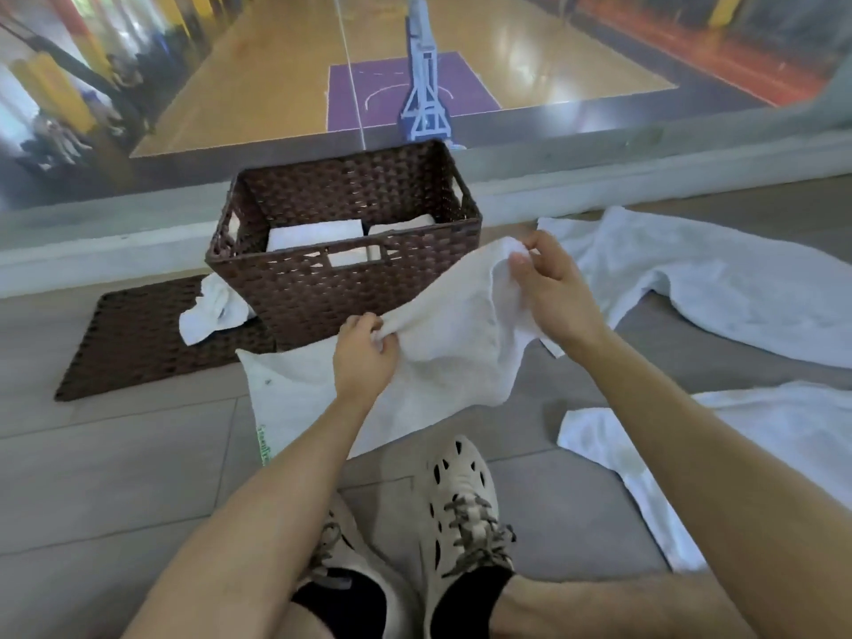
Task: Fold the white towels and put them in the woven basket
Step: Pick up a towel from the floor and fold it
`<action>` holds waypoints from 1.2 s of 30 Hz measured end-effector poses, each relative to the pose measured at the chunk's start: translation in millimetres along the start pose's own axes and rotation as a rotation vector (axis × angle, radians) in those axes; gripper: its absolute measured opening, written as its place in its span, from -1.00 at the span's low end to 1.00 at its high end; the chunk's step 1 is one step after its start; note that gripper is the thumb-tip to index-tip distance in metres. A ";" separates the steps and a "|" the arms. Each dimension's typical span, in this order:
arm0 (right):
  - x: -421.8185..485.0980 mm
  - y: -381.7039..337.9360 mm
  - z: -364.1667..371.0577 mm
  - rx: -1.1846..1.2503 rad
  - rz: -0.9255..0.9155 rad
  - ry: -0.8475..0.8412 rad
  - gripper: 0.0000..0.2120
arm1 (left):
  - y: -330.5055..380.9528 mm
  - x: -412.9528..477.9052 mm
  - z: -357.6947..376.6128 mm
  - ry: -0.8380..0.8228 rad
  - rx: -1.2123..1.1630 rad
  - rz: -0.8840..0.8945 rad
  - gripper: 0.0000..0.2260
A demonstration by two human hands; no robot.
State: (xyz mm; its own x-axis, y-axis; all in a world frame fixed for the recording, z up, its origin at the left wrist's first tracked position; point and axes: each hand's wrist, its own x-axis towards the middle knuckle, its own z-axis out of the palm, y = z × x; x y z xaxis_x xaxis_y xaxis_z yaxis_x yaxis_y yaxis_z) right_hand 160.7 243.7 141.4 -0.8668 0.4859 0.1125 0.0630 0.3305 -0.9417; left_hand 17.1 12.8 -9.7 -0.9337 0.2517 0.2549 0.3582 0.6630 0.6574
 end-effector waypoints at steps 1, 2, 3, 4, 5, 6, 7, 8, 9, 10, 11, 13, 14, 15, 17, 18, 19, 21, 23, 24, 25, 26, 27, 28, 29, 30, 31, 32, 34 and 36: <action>3.7 9.7 -8.3 0.002 0.057 0.040 -0.79 | 3.6 4.0 -5.8 0.003 -0.060 -0.023 -0.95; 9.1 20.1 -16.8 -0.077 0.105 0.066 -0.80 | 7.2 9.3 -14.5 0.012 -0.099 -0.054 -0.91; 14.9 30.8 -24.4 -0.236 0.152 0.073 -0.83 | 10.8 15.9 -25.0 0.027 -0.120 -0.077 -0.89; 18.4 40.1 -29.2 -0.416 0.204 0.066 -0.82 | 14.9 23.2 -36.3 0.035 -0.125 -0.091 -0.87; 19.2 46.7 -29.3 -0.551 0.243 0.057 -0.75 | 20.0 30.5 -47.7 0.031 -0.116 -0.085 -0.84; 17.4 49.1 -23.7 -0.603 0.238 0.040 -0.65 | 27.2 36.8 -58.6 0.019 -0.103 -0.057 -0.80; 13.1 49.4 -13.4 -0.608 0.187 0.020 -0.58 | 35.7 42.1 -67.7 -0.001 -0.097 -0.018 -0.77; 5.9 45.4 1.8 -0.600 0.086 -0.013 -0.49 | 47.2 45.3 -75.4 -0.033 -0.098 0.023 -0.75; -1.3 38.3 20.2 -0.599 -0.021 -0.069 -0.34 | 59.4 47.0 -81.4 -0.077 -0.100 0.065 -0.74; -8.0 32.6 39.9 -0.598 -0.099 -0.128 -0.17 | 71.8 47.2 -86.0 -0.134 -0.094 0.109 -0.73; -15.4 26.8 58.9 -0.583 -0.152 -0.175 -0.03 | 83.5 46.1 -89.2 -0.194 -0.078 0.155 -0.72; -22.8 22.0 85.5 -0.520 -0.230 -0.208 -0.07 | 100.8 42.6 -95.1 -0.290 -0.026 0.245 -0.69; -22.9 21.5 92.3 -0.482 -0.275 -0.187 -0.26 | 105.7 40.8 -99.2 -0.319 -0.002 0.277 -0.69; -22.1 22.9 95.8 -0.463 -0.321 -0.137 -0.50 | 107.2 39.5 -104.4 -0.344 0.008 0.288 -0.70; -20.2 23.9 96.3 -0.482 -0.413 -0.003 -0.85 | 101.4 37.8 -117.5 -0.412 0.009 0.280 -0.73; -20.0 24.0 94.6 -0.502 -0.436 0.041 -0.87 | 94.5 37.0 -123.1 -0.462 0.019 0.274 -0.69; -20.5 23.8 92.3 -0.516 -0.447 0.074 -0.85 | 85.4 35.9 -127.3 -0.507 0.047 0.274 -0.65; -21.4 22.4 86.7 -0.510 -0.433 0.116 -0.79 | 61.6 33.2 -128.7 -0.527 0.159 0.274 -0.70; -20.2 21.2 82.2 -0.513 -0.397 0.128 -0.75 | 37.1 31.1 -126.8 -0.480 0.262 0.230 -0.85; -18.7 20.1 79.4 -0.515 -0.384 0.134 -0.74 | 26.8 30.1 -126.3 -0.450 0.285 0.185 -0.93; -16.4 19.1 76.2 -0.513 -0.373 0.146 -0.72 | 19.1 29.5 -127.3 -0.423 0.276 0.135 -0.97; -12.8 17.9 72.4 -0.508 -0.350 0.166 -0.73 | 13.9 29.9 -128.5 -0.389 0.244 0.087 -0.94; -9.2 15.0 67.8 -0.508 -0.324 0.184 -0.74 | 12.0 31.1 -130.3 -0.351 0.199 0.051 -0.91; -5.9 11.9 63.1 -0.512 -0.302 0.193 -0.76 | 14.3 32.2 -133.0 -0.308 0.158 0.038 -0.89; -4.3 8.4 59.8 -0.529 -0.290 0.175 -0.77 | 19.4 33.5 -135.1 -0.275 0.129 0.052 -0.87; -5.3 2.0 59.0 -0.571 -0.291 0.115 -0.73 | 28.9 34.2 -136.9 -0.259 0.113 0.085 -0.86; -8.0 -6.7 61.7 -0.635 -0.293 0.022 -0.59 | 41.9 34.9 -137.5 -0.256 0.111 0.123 -0.84; -11.3 -14.8 68.9 -0.686 -0.290 -0.071 -0.39 | 57.7 35.7 -137.5 -0.255 0.123 0.155 -0.84; -20.0 -30.0 89.5 -0.733 -0.247 -0.171 -0.17 | 91.1 38.7 -138.1 -0.233 0.140 0.192 -0.86; -18.3 -42.2 104.1 -0.703 -0.263 -0.123 -0.49 | 120.8 45.1 -143.3 -0.217 0.115 0.227 -0.90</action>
State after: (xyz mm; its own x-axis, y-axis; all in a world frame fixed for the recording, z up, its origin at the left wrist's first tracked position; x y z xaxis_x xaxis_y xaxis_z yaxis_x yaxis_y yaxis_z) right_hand 122.4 136.6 146.0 -0.9430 0.2399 0.2308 0.1114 0.8808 -0.4602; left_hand 18.8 3.3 182.8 -0.8134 0.5384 0.2205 0.5661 0.6449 0.5135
